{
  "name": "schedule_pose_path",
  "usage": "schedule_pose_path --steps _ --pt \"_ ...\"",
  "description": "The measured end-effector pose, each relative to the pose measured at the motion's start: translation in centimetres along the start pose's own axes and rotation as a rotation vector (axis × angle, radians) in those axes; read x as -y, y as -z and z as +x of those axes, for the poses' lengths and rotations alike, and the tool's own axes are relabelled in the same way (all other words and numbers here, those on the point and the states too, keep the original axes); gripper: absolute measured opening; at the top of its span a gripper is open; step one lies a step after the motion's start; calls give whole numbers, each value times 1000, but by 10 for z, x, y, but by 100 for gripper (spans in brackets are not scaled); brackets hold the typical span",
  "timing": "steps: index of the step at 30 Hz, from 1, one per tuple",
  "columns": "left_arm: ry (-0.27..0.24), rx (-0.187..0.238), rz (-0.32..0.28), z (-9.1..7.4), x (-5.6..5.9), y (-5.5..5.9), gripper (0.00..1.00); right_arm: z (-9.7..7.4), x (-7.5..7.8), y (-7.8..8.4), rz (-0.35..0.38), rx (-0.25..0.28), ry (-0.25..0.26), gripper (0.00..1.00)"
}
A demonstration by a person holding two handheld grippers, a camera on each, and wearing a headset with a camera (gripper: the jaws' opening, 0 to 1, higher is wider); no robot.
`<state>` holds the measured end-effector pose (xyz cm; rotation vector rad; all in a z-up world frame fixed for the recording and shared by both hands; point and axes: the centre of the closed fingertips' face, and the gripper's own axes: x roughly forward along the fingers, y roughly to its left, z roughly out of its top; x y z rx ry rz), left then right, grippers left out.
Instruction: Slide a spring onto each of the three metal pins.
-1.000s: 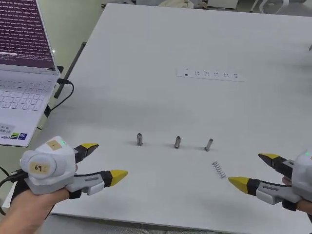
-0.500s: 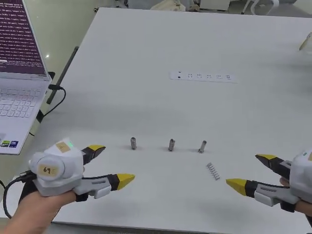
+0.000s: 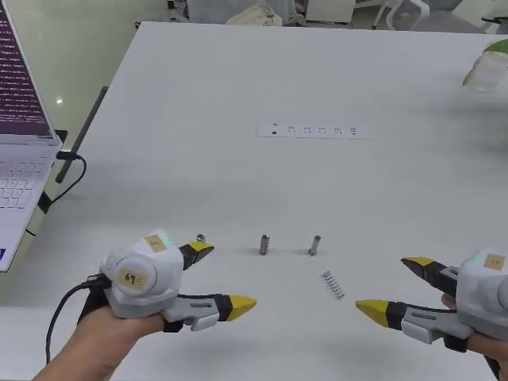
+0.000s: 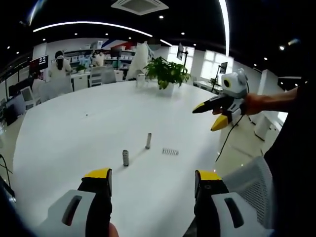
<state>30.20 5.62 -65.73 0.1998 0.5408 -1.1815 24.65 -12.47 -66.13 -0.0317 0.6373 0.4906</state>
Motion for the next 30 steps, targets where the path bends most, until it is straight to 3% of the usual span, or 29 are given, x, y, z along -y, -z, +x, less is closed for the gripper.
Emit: schedule_pose_path --steps 14,30 --pt "105 -18 64 39 17 -15 65 1 -5 3 -2 -6 -13 71" --pt "229 -69 177 83 41 -21 64 -3 -6 9 4 -25 -18 73"
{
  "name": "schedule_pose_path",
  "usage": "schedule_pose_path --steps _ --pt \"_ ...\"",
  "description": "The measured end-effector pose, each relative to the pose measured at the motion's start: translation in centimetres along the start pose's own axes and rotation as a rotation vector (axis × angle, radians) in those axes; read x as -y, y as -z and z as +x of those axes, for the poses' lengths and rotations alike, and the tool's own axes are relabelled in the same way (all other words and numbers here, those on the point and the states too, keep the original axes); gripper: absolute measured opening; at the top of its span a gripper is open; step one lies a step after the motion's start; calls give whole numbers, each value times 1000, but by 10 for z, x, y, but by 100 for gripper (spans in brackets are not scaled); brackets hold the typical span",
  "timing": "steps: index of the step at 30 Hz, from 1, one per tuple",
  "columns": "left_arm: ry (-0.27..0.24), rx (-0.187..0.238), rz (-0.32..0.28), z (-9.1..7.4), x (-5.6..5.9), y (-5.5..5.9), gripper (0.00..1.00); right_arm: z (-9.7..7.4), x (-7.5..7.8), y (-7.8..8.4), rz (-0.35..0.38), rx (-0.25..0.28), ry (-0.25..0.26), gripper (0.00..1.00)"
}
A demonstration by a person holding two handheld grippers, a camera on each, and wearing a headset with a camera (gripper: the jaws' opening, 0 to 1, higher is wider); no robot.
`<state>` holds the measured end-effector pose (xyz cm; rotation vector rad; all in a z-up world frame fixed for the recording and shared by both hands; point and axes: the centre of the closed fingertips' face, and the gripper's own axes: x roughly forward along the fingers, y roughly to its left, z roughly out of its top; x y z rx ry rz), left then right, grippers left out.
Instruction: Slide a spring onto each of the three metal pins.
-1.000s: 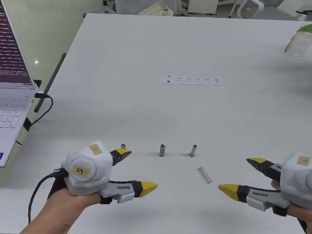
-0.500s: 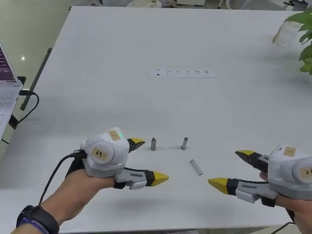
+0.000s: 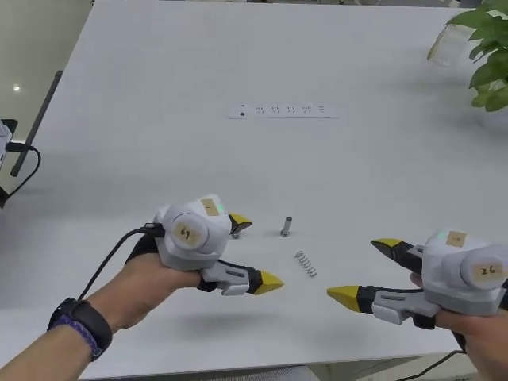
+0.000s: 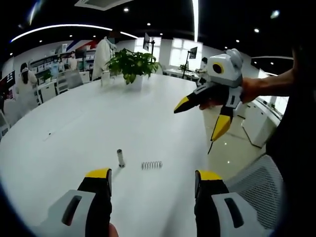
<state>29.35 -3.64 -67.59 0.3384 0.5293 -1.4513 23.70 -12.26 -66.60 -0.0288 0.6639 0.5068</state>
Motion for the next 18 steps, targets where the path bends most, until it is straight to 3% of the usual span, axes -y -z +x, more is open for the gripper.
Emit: schedule_pose_path --steps 9,18 --pt "59 -35 61 29 5 0 62 -1 3 2 4 -8 5 73" --pt "98 -49 68 55 4 5 58 -3 7 5 10 -19 3 72"
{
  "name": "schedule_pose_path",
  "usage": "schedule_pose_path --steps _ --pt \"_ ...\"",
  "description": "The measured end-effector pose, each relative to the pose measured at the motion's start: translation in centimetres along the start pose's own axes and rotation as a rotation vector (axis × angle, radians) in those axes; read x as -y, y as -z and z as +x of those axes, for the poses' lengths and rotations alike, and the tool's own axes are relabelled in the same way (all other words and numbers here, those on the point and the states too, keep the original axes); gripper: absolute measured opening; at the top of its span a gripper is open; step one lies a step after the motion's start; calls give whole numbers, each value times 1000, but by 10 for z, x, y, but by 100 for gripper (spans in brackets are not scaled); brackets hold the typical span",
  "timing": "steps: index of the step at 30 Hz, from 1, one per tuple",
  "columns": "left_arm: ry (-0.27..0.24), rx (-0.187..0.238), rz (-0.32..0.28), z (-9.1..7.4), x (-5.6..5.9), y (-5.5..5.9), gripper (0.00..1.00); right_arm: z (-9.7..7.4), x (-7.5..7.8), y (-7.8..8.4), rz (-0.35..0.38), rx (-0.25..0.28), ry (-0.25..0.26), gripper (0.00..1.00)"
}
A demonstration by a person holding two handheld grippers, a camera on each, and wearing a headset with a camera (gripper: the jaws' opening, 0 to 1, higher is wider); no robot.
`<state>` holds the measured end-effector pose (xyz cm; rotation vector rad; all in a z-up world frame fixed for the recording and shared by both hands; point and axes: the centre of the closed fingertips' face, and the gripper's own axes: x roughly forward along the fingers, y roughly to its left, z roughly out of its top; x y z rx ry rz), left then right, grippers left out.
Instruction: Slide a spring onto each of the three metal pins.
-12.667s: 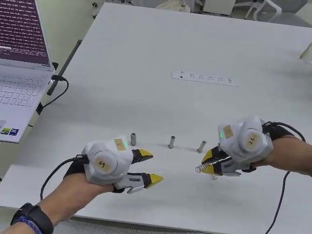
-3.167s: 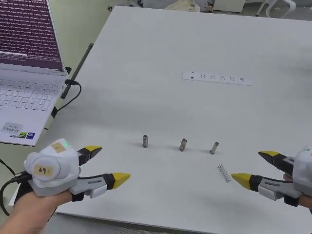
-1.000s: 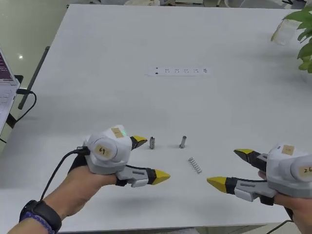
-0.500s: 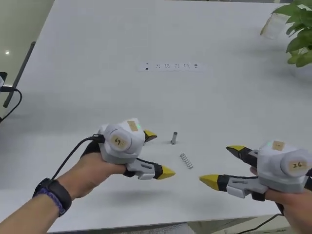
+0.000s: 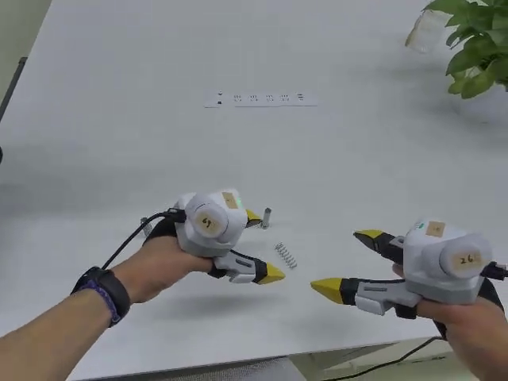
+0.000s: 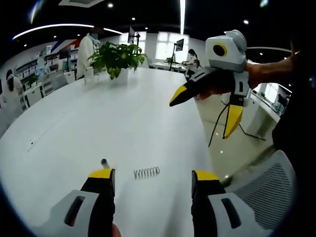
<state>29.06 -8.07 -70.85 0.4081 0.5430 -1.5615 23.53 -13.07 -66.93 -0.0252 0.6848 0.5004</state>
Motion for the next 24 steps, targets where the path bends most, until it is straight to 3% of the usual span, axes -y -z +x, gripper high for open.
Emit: schedule_pose_path --steps 16,24 --pt "56 -59 45 45 3 16 51 -1 5 8 22 -17 -1 71" --pt "71 -80 61 60 5 22 48 0 7 13 37 -24 -1 70"
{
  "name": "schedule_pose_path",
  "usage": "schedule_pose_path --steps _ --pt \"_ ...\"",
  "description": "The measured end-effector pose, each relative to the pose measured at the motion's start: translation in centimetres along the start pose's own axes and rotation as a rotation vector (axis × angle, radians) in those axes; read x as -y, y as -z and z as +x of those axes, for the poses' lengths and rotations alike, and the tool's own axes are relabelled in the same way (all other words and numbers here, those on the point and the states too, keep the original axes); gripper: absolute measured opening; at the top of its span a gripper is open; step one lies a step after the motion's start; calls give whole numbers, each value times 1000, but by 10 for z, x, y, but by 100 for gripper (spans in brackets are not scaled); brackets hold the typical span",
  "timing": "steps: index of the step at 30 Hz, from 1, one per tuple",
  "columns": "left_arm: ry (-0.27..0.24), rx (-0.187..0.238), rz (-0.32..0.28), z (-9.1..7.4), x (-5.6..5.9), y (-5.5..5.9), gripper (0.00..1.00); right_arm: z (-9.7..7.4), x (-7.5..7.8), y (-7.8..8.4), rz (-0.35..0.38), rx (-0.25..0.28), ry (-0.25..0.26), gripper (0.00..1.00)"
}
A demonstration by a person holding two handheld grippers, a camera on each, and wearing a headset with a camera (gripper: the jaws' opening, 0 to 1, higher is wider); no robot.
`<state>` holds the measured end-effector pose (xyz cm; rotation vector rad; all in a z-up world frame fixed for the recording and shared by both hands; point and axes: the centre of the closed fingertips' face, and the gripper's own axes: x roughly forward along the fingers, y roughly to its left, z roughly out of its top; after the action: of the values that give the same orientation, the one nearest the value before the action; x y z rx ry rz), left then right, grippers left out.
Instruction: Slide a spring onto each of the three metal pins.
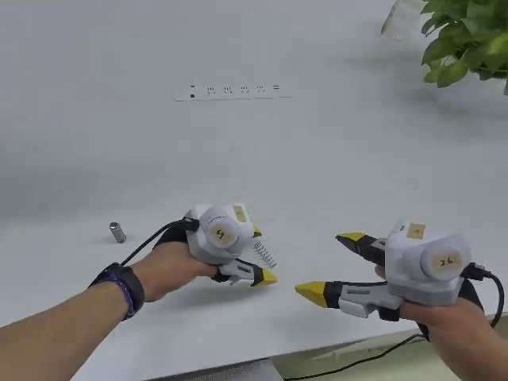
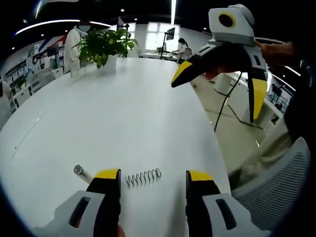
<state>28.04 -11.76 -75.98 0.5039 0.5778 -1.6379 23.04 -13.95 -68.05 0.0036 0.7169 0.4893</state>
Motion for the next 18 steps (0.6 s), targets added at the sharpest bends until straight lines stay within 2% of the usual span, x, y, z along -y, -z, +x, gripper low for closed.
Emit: schedule_pose_path --steps 11,18 --pt "26 -30 18 14 0 6 44 4 -2 2 8 -1 -11 68" --pt "35 -69 44 15 1 16 41 4 0 2 10 0 -11 68"
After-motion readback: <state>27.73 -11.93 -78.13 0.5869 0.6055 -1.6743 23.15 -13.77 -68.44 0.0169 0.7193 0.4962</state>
